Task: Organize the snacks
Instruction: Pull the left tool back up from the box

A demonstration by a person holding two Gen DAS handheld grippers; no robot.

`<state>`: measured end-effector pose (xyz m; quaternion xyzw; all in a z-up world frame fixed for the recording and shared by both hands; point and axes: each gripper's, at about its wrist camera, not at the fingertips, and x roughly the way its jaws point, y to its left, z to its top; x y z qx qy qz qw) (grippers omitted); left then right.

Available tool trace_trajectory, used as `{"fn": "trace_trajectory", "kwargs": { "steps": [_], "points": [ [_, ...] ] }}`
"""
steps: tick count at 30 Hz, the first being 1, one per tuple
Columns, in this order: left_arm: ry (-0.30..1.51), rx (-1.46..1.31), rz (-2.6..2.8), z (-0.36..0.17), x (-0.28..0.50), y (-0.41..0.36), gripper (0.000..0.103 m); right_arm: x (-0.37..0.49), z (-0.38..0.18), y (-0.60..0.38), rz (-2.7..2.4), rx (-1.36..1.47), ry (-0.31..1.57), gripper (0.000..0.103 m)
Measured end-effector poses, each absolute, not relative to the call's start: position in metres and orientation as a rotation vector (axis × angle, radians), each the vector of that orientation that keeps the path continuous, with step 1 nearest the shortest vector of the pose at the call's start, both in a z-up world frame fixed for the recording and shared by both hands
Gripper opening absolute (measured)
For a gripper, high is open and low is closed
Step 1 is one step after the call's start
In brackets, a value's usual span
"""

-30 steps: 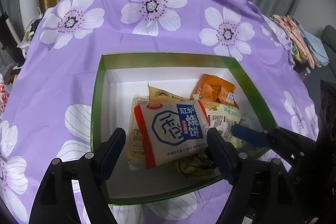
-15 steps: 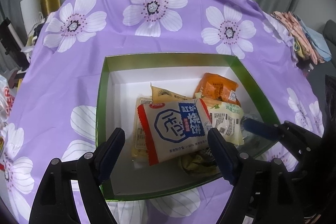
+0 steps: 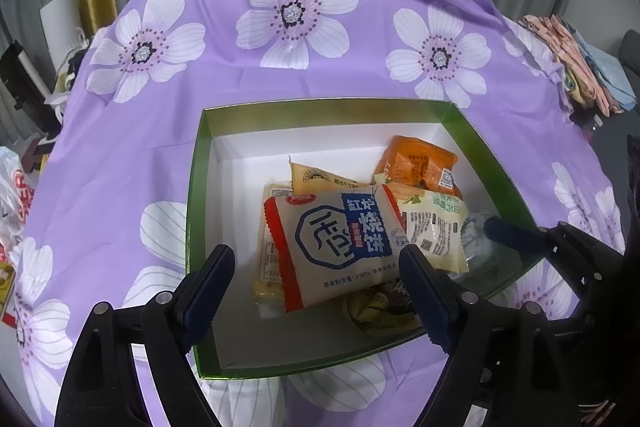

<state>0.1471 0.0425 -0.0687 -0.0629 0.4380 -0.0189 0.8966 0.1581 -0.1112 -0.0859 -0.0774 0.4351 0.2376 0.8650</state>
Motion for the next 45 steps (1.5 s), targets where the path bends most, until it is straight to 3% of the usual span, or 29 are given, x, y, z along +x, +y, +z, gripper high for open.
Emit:
{"fn": "trace_trajectory", "kwargs": {
  "steps": [5,12,15,28,45],
  "points": [
    [0.908,-0.119,-0.033,-0.068,0.147,0.042,0.085,0.159,-0.085,-0.113,0.477,-0.176,0.91,0.081],
    [0.894,-0.104,-0.024,-0.064,0.144,0.036,0.086,0.159,-0.082,-0.118,0.437,-0.203,0.897,0.094],
    [0.881,-0.095,-0.014,-0.061,0.142,0.034,0.102,0.16,-0.081,-0.12,0.427,-0.203,0.897,0.096],
    [0.855,-0.074,0.002,-0.051,0.135,0.028,0.102,0.157,-0.074,-0.128,0.408,-0.208,0.878,0.102],
    [0.821,-0.054,0.045,-0.039,0.12,0.031,0.102,0.155,-0.069,-0.142,0.37,-0.185,0.871,0.103]
  ]
}}
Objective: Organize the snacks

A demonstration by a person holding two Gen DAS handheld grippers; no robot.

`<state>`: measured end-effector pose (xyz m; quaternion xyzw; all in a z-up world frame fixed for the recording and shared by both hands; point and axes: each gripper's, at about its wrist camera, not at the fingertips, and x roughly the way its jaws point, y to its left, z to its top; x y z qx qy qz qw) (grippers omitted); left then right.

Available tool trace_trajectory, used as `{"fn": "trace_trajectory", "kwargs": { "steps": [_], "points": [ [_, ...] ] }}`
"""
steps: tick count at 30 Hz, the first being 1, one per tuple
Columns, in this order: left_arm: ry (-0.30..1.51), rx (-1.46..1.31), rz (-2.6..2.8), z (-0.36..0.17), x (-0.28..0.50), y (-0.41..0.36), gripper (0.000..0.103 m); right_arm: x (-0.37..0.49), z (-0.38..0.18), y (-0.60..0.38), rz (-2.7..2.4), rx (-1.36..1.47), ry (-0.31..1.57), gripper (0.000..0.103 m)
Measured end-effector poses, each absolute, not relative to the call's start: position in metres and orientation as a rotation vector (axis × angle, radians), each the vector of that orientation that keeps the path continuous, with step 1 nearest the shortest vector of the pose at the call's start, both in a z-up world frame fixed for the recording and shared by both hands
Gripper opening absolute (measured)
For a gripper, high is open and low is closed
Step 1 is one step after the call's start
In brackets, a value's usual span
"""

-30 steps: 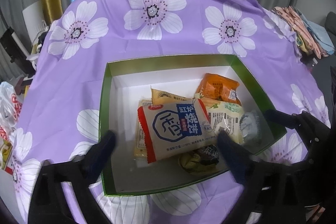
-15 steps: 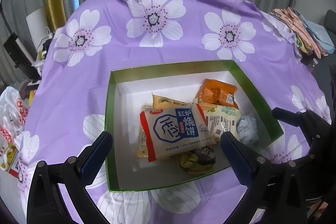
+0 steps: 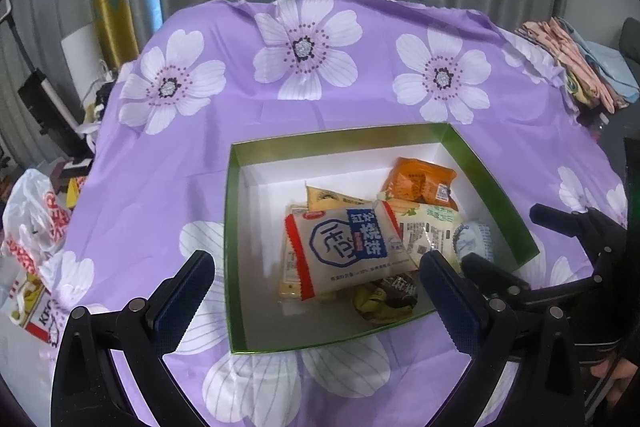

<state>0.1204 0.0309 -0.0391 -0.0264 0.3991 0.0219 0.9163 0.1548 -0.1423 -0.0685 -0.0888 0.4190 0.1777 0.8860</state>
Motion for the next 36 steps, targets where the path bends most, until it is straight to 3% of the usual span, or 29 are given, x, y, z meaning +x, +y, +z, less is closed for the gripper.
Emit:
{"fn": "trace_trajectory", "kwargs": {
  "steps": [36],
  "points": [
    [0.763,-0.094,0.113,-0.006,0.087,0.036,0.102,0.129,-0.038,-0.151,0.404,-0.163,0.797,0.103]
  ]
}}
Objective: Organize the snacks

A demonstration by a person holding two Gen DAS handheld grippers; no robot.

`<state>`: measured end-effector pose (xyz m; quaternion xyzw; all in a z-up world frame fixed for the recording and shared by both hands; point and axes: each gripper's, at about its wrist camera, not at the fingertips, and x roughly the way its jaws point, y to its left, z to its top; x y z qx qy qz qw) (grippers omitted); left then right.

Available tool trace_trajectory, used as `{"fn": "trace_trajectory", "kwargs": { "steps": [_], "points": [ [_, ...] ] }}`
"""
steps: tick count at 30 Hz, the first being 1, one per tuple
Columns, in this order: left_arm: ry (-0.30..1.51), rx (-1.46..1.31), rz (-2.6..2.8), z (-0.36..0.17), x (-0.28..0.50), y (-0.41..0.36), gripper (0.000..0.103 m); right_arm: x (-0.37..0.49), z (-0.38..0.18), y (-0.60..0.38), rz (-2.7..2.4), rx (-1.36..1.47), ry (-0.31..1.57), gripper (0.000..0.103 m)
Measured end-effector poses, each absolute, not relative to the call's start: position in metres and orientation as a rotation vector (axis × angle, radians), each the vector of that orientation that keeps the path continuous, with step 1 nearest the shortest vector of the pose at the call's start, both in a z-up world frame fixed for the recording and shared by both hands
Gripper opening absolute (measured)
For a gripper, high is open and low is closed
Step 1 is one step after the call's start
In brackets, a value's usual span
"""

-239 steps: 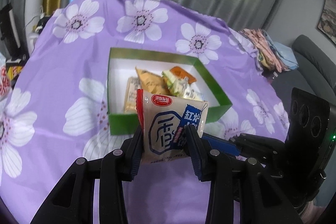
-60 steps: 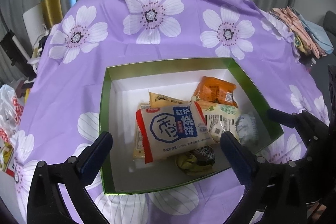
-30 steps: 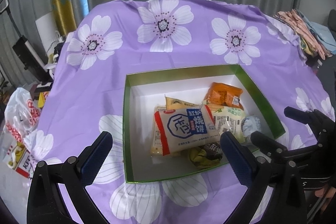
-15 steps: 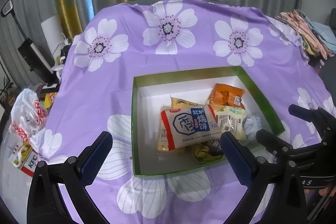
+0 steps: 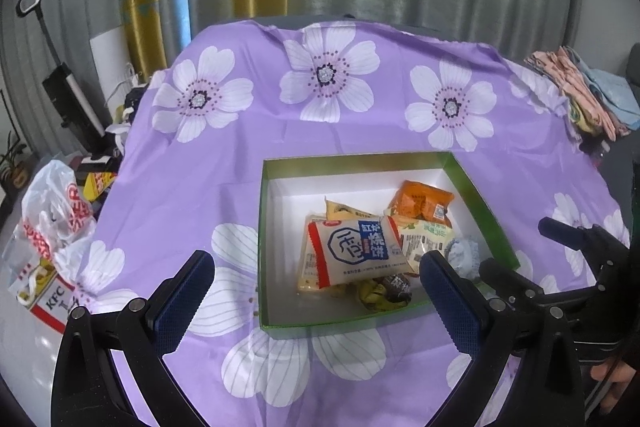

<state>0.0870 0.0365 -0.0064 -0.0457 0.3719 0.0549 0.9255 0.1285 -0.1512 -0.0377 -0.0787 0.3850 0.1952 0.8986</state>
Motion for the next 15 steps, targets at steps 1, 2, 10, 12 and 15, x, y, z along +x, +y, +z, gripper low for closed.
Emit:
{"fn": "trace_trajectory", "kwargs": {
  "steps": [1,2,10,12,15],
  "points": [
    [0.765,-0.09,0.118,-0.006,0.087,0.036,0.102,0.127,-0.036,-0.151,0.407,-0.164,0.794,0.103],
    [0.765,-0.085,0.121,-0.005,0.085,0.035,0.102,0.126,-0.035,-0.152,0.409,-0.164,0.792,0.103],
    [0.752,-0.053,0.153,0.002,0.075,0.027,0.102,0.111,-0.025,-0.153,0.437,-0.178,0.772,0.103],
    [0.748,-0.042,0.162,0.004,0.074,0.026,0.102,0.107,-0.021,-0.154,0.439,-0.183,0.762,0.103],
    [0.741,-0.031,0.168,0.008,0.072,0.025,0.102,0.104,-0.015,-0.156,0.448,-0.178,0.756,0.103]
  ]
}}
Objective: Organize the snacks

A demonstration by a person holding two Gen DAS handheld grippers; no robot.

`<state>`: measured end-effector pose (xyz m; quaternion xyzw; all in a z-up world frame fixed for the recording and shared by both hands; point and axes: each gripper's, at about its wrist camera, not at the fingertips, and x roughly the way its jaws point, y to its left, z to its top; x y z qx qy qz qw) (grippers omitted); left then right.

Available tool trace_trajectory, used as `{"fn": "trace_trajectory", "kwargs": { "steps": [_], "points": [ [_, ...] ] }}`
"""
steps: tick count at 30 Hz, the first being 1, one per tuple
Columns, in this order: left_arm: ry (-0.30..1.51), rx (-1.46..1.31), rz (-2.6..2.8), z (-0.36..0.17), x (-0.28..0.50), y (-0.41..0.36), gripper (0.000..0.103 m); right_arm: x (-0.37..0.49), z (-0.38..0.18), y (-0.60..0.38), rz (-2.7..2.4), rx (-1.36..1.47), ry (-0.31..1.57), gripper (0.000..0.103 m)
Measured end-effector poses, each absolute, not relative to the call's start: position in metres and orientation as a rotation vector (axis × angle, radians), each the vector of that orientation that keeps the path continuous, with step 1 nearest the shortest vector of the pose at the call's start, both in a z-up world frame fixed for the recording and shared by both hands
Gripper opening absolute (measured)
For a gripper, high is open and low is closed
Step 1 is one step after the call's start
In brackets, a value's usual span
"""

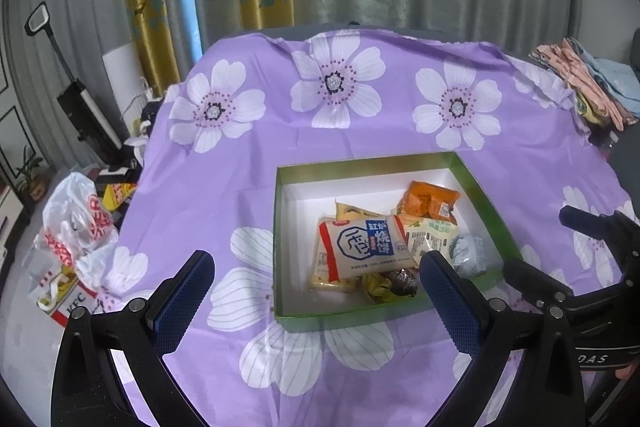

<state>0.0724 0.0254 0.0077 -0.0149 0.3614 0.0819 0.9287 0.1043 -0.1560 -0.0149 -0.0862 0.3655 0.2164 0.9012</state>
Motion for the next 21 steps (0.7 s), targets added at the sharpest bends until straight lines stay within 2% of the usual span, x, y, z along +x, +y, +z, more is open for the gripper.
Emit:
{"fn": "trace_trajectory", "kwargs": {
  "steps": [21],
  "points": [
    [0.707,0.017,0.17,0.028,0.067,0.014,0.102,0.087,0.016,-0.154,0.477,-0.203,0.712,0.103]
  ]
}}
